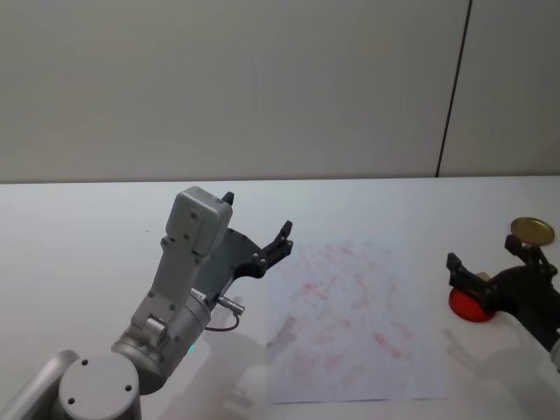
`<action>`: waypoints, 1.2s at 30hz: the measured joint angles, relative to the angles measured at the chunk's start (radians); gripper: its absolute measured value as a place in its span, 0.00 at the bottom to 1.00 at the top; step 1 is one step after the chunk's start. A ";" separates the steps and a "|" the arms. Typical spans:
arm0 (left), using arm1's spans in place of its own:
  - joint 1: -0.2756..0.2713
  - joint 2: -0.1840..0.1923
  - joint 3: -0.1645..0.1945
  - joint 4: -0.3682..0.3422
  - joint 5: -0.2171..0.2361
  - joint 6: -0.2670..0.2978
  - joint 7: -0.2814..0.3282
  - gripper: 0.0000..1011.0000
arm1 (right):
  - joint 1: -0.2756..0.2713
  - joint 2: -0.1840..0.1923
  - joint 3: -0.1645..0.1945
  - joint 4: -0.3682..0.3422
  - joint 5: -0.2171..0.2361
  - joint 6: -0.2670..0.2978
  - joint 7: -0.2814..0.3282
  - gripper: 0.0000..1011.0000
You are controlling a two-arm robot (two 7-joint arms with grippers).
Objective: Use the one hand to pick up the stamp and affix it onto the A4 paper.
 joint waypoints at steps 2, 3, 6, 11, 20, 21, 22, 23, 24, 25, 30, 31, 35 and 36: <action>0.000 0.000 0.000 0.000 0.000 0.000 0.000 0.98 | 0.001 0.004 0.003 0.008 0.003 0.006 0.007 0.99; 0.000 0.000 0.000 0.000 0.000 0.000 0.000 0.98 | 0.003 0.007 0.006 0.016 0.005 0.011 0.013 0.99; 0.000 0.000 0.000 0.000 0.000 0.000 0.000 0.98 | 0.005 0.013 0.011 0.030 0.010 0.020 0.024 0.99; 0.000 0.000 0.000 0.000 0.000 0.000 0.000 0.98 | 0.009 0.020 0.018 0.054 0.017 0.033 0.036 0.99; 0.000 0.000 0.000 0.000 0.000 0.000 0.000 0.98 | 0.021 0.021 0.024 0.096 0.032 0.055 0.049 0.99; 0.000 0.000 0.000 0.000 0.000 0.000 0.000 0.98 | 0.025 0.020 0.024 0.105 0.034 0.058 0.051 0.99; 0.000 0.000 0.000 0.000 0.000 0.000 0.000 0.98 | 0.027 0.019 0.024 0.111 0.035 0.059 0.052 0.99; 0.000 0.000 0.000 0.000 0.000 0.000 0.000 0.98 | 0.029 0.018 0.024 0.114 0.036 0.060 0.053 0.99; 0.000 0.000 0.000 0.000 0.000 0.000 0.000 0.98 | 0.033 0.017 0.024 0.125 0.037 0.062 0.055 0.99; 0.000 0.000 0.000 0.000 0.000 0.000 0.000 0.98 | 0.034 0.016 0.024 0.129 0.037 0.063 0.056 0.99; 0.000 0.000 0.000 0.000 0.000 0.000 0.000 0.98 | 0.049 0.009 0.023 0.161 0.039 0.068 0.060 0.99; 0.000 0.000 0.000 0.000 0.000 0.000 0.000 0.98 | 0.049 0.009 0.023 0.161 0.039 0.068 0.060 0.99; 0.000 0.000 0.000 0.000 0.000 0.000 0.000 0.98 | 0.064 0.001 0.020 0.189 0.039 0.071 0.064 0.99; 0.000 0.000 0.000 0.000 0.000 0.000 0.000 0.98 | 0.067 0.000 0.020 0.193 0.039 0.072 0.065 0.99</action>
